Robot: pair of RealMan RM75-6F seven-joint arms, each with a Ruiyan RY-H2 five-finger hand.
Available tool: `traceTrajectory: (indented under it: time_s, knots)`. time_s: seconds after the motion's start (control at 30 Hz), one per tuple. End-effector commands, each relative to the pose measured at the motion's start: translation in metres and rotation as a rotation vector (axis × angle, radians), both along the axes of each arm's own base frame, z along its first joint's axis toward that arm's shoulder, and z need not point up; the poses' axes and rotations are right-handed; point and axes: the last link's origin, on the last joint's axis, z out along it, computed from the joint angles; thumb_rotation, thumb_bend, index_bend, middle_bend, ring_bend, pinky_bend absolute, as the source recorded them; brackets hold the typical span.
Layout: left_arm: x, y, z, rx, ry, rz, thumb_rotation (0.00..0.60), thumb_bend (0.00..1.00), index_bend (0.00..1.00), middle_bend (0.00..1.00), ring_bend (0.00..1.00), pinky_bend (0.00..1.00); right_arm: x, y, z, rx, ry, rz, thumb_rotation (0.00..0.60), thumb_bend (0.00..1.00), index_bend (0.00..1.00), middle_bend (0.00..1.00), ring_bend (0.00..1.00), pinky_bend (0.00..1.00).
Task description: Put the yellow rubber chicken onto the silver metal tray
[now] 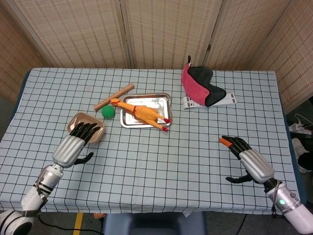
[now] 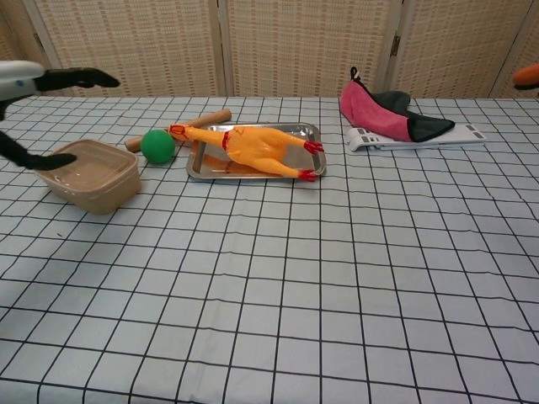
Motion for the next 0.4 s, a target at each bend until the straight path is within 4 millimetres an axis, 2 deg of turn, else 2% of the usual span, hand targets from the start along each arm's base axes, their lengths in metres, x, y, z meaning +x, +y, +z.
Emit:
traceTrajectory:
  time_s: [0.03, 0.13, 0.4]
  knots:
    - [-0.065, -0.086, 0.017, 0.128, 0.004, 0.120, 0.600, 0.38, 0.00, 0.00, 0.00, 0.00, -0.044, 0.042, -0.002, -0.208, 0.300, -0.175, 0.600, 0.04, 0.00, 0.00, 0.00, 0.00]
    - [-0.091, -0.103, 0.017, 0.213, -0.025, 0.194, 0.600, 0.38, 0.00, 0.00, 0.00, 0.00, -0.057, 0.053, -0.008, -0.297, 0.333, -0.260, 0.600, 0.04, 0.00, 0.00, 0.00, 0.00]
    - [-0.087, -0.106, 0.019, 0.221, -0.034, 0.121, 0.600, 0.40, 0.00, 0.00, 0.00, 0.00, -0.053, 0.056, -0.006, -0.333, 0.287, -0.205, 0.600, 0.04, 0.00, 0.00, 0.00, 0.00]
